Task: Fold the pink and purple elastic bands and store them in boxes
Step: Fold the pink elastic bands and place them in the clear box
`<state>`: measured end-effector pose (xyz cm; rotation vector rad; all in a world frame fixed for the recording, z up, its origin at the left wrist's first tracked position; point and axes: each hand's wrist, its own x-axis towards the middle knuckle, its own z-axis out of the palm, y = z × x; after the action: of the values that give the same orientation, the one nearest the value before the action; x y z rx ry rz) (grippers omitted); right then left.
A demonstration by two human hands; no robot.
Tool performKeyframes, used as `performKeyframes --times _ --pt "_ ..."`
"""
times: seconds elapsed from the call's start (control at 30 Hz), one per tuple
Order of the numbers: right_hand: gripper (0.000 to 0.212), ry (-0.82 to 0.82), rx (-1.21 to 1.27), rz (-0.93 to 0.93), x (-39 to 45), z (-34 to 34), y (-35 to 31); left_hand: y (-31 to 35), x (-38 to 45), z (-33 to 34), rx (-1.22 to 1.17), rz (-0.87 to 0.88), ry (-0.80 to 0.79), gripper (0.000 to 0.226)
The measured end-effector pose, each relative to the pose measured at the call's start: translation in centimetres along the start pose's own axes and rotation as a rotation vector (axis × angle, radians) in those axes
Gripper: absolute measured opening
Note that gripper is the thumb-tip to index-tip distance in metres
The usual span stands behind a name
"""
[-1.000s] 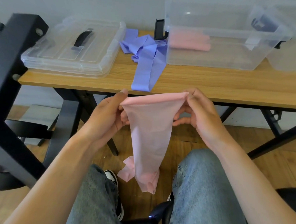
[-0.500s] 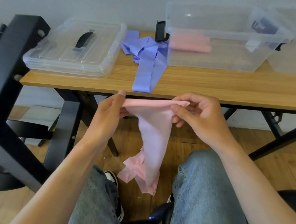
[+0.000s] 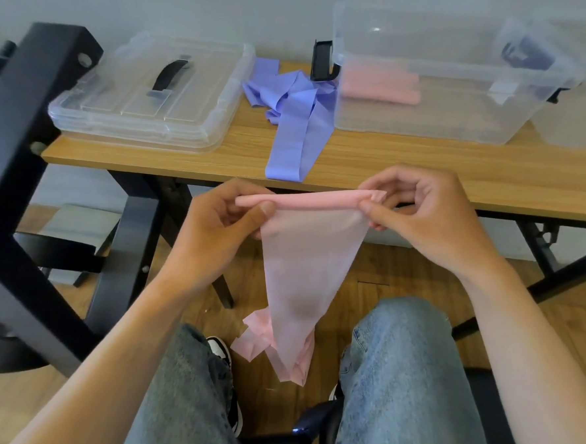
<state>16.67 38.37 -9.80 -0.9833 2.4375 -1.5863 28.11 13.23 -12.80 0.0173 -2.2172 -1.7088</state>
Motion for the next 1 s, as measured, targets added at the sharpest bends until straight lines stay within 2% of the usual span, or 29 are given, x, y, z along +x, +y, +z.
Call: performKeyframes --times 0.07,0.13,0.23,0.37,0.57,0.67,0.77,0.9,1.0 --pt "0.021 -0.026 -0.048 -0.012 0.0 -0.1 0.1 0.0 0.0 0.0 0.014 -0.013 0.033 0.008" --pt "0.028 -0.048 -0.056 -0.031 -0.1 -0.1 0.1 0.1 0.0 0.2 0.039 -0.04 0.087 0.012" --pt "0.028 -0.068 -0.014 -0.083 -0.5 0.2 -0.1 0.3 0.0 0.1 -0.01 -0.112 0.158 0.025" --pt "0.012 -0.088 -0.047 -0.127 -0.7 0.2 -0.3 0.4 0.1 0.2 -0.121 -0.238 0.187 0.054" --pt "0.02 -0.195 0.079 -0.097 -0.8 0.4 -0.5 0.1 0.5 0.6 -0.183 -0.351 0.16 0.048" --pt "0.025 -0.325 0.256 -0.085 -0.6 0.2 -0.4 0.2 0.5 0.7 -0.281 -0.448 0.097 0.039" --pt "0.025 -0.44 0.45 -0.075 -0.5 0.2 -0.3 0.4 0.5 1.0 -0.392 -0.539 0.023 0.041" --pt "0.021 -0.389 0.578 -0.067 -0.5 0.4 0.1 0.8 0.7 1.2 -0.482 -0.63 0.008 0.038" --pt "0.008 -0.286 0.498 -0.093 -0.4 0.3 0.3 0.7 0.9 0.9 -0.511 -0.65 0.021 0.038"
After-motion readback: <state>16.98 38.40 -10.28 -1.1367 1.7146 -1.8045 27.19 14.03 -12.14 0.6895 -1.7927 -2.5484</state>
